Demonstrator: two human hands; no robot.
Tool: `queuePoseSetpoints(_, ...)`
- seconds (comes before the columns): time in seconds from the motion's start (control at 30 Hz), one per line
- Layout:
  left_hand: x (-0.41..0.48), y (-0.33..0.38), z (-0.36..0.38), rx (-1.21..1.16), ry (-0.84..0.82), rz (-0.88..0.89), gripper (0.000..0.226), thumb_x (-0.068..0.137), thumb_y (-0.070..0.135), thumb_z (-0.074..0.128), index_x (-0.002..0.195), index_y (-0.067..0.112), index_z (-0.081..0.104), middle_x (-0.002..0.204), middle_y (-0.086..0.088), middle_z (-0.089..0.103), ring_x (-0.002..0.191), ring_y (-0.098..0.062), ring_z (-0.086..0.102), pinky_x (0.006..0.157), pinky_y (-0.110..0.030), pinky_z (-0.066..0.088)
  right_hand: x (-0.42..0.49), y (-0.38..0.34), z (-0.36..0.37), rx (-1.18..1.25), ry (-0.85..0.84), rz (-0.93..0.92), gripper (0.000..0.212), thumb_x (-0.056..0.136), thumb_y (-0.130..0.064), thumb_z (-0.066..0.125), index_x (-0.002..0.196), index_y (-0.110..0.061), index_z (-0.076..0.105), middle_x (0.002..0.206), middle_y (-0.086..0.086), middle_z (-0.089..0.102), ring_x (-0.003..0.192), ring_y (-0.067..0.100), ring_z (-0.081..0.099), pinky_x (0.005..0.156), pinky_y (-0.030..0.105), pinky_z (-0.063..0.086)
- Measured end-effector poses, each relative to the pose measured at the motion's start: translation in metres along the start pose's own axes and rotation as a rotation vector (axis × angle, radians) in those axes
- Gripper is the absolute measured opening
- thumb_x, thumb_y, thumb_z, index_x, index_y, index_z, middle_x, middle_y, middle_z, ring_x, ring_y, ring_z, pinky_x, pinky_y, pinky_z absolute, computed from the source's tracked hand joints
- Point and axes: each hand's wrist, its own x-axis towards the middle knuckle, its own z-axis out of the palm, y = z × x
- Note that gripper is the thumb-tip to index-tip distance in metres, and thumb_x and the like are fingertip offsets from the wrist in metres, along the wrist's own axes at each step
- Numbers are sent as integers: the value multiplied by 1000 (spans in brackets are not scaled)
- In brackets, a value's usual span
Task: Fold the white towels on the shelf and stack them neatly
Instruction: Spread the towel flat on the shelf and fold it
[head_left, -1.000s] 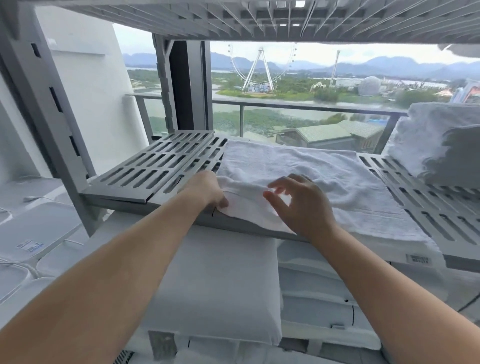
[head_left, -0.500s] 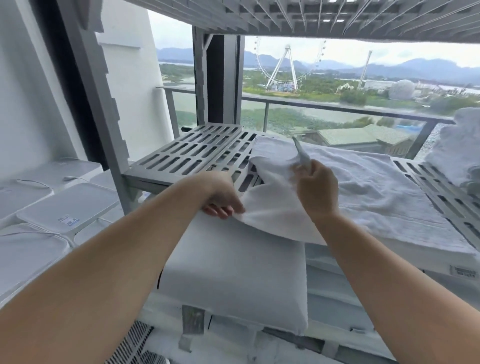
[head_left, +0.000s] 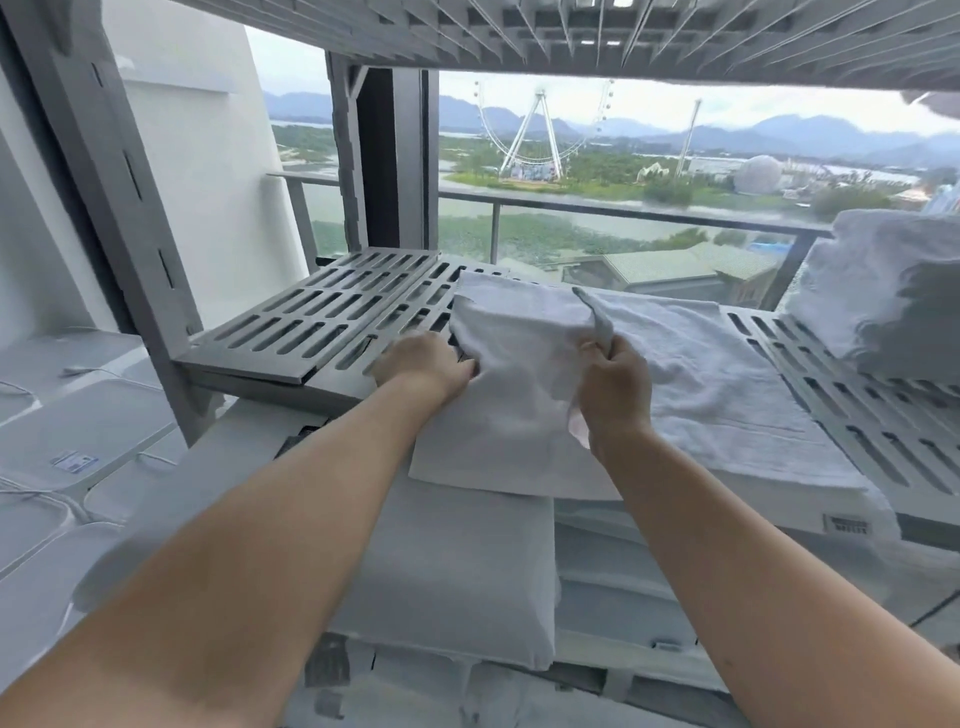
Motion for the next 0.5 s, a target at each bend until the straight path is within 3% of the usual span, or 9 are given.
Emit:
queuePoseSetpoints(0.07, 1, 7, 10, 44, 12, 46, 69, 85, 72, 48, 117, 13, 65, 124, -12, 59, 117, -33, 54, 92, -44, 50, 3, 5, -1, -16, 30, -1, 17, 86, -29, 50, 80, -26, 66, 63, -13, 65, 60, 5, 61, 59, 35, 48)
queuePoseSetpoints(0.13, -2, 14, 15, 26, 3, 59, 70, 87, 71, 45, 124, 14, 60, 131, -13, 54, 122, -35, 51, 94, -48, 49, 4, 11, 1, 2, 73, 21, 17, 88, -31, 48, 80, -26, 63, 58, -11, 59, 56, 11, 56, 59, 34, 43)
queuePoseSetpoints(0.23, 0, 23, 19, 36, -103, 65, 71, 85, 73, 50, 123, 14, 63, 131, -10, 57, 123, -35, 51, 100, -52, 46, 6, 16, 4, 83, 126, 94, 20, 90, -38, 46, 87, -26, 61, 71, -2, 57, 66, 24, 54, 64, 40, 45)
queuePoseSetpoints(0.37, 1, 30, 18, 41, -65, -1, 77, 86, 72, 56, 131, 10, 57, 132, -15, 58, 130, -35, 45, 98, -47, 47, 15, 16, -1, 243, 204, 254, 19, 99, -32, 48, 97, -21, 63, 66, -2, 52, 42, 12, 47, 44, 25, 40)
queuePoseSetpoints(0.5, 0, 28, 10, 106, 6, -23, 46, 94, 50, 56, 122, 13, 64, 126, -14, 61, 125, -33, 49, 93, -48, 52, 17, 15, -4, 249, 219, 262, 20, 100, -29, 50, 103, -17, 65, 75, 0, 57, 55, 13, 53, 54, 27, 47)
